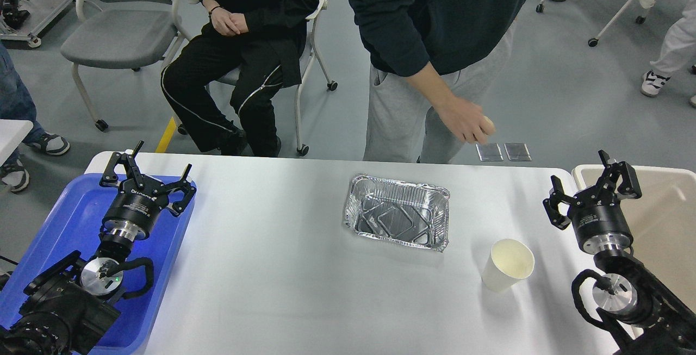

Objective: Tidy desktop
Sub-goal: 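Move the right gripper toward the white paper cup on the table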

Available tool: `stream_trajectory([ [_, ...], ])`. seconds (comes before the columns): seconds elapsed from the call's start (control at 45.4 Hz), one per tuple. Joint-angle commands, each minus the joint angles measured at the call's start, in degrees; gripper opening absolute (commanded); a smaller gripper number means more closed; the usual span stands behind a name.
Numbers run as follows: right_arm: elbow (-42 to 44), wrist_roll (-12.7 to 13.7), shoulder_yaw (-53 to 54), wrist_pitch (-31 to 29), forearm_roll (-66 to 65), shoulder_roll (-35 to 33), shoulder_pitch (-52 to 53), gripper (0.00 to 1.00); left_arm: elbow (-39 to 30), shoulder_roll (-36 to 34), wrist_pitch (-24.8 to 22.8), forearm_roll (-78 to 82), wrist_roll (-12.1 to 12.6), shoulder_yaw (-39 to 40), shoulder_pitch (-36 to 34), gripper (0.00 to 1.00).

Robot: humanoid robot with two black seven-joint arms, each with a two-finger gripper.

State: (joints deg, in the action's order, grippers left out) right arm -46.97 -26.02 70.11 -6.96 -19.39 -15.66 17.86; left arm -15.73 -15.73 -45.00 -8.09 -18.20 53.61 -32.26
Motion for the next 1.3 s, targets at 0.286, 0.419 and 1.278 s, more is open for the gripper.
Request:
stream_trajectory([
  [0.286, 0.39, 0.09, -0.06, 0.37, -0.03, 0.1, 0.68, 1.0, 0.0, 0.0, 0.0, 0.09, 0.0, 0.0, 0.0, 1.0],
  [0.419, -1.62, 0.53, -1.82, 0.72, 0.06, -0.51, 0.85, 1.0, 0.0, -0.09, 0.0, 0.09, 0.0, 0.0, 0.0, 1.0],
  [1.278, -33.1, 31.21, -86.19, -2.01, -62.24, -36.2, 49.54, 1.0, 0.0, 0.0, 0.0, 0.18, 0.09, 0.0, 0.0, 1.0],
])
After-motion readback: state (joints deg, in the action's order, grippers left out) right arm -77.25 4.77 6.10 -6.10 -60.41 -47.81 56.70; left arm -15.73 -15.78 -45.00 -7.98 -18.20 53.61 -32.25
